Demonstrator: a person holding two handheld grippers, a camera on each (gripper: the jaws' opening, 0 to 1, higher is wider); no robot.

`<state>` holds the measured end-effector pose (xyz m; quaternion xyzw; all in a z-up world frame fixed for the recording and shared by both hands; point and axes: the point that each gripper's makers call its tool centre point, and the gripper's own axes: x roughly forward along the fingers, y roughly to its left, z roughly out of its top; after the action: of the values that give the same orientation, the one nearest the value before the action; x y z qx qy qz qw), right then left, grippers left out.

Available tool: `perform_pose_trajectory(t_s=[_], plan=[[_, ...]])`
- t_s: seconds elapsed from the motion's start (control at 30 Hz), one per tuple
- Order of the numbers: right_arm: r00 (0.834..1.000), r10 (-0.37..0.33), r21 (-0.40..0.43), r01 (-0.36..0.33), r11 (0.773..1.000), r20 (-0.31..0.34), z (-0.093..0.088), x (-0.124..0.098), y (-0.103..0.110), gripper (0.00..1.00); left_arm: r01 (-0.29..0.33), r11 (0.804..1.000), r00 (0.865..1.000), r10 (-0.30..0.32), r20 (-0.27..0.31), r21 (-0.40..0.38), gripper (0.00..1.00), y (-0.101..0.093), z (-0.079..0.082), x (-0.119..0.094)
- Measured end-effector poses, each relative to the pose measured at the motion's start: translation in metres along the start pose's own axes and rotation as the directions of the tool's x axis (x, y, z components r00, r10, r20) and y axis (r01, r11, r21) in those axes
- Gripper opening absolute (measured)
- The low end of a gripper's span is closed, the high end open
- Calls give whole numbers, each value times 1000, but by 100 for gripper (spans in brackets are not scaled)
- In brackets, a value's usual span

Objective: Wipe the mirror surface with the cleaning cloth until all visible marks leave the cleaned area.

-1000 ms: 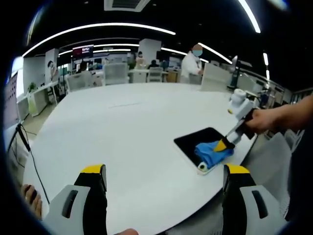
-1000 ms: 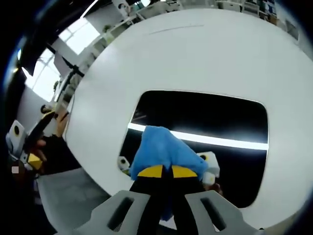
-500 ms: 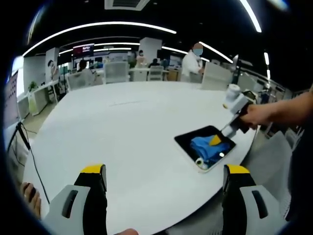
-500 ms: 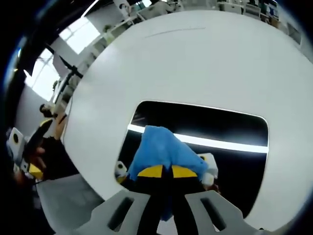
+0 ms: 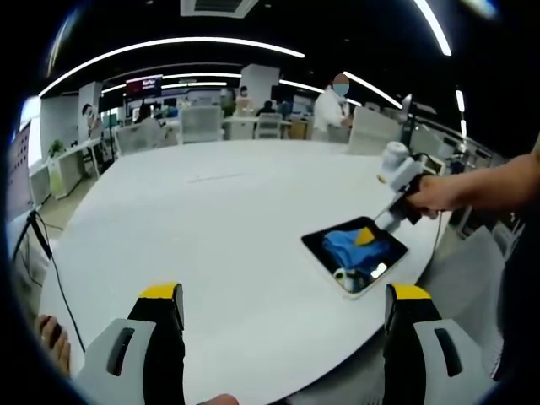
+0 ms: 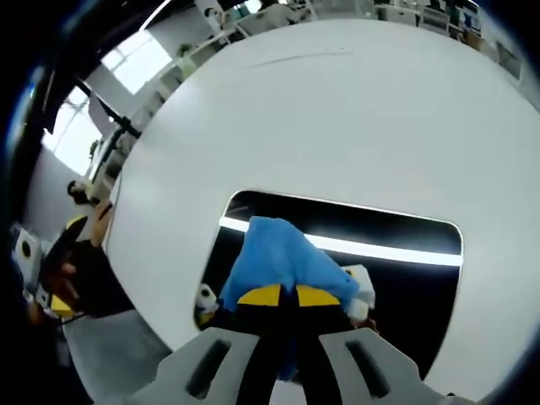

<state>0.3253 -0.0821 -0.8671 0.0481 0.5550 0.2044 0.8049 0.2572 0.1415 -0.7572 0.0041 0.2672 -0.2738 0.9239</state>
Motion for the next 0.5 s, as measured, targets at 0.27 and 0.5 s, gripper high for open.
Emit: perform_pose_trajectory(t_s=[0.27, 0.5], plan=[[1000, -5, -10, 5, 1000, 1, 13, 4, -5, 0, -2, 1000, 1000, 2, 1, -3, 99, 0, 0, 0], [1000, -12, -18, 12, 1000, 7, 24, 11, -10, 0, -3, 1000, 1000, 3, -1, -4, 99, 0, -1, 1]])
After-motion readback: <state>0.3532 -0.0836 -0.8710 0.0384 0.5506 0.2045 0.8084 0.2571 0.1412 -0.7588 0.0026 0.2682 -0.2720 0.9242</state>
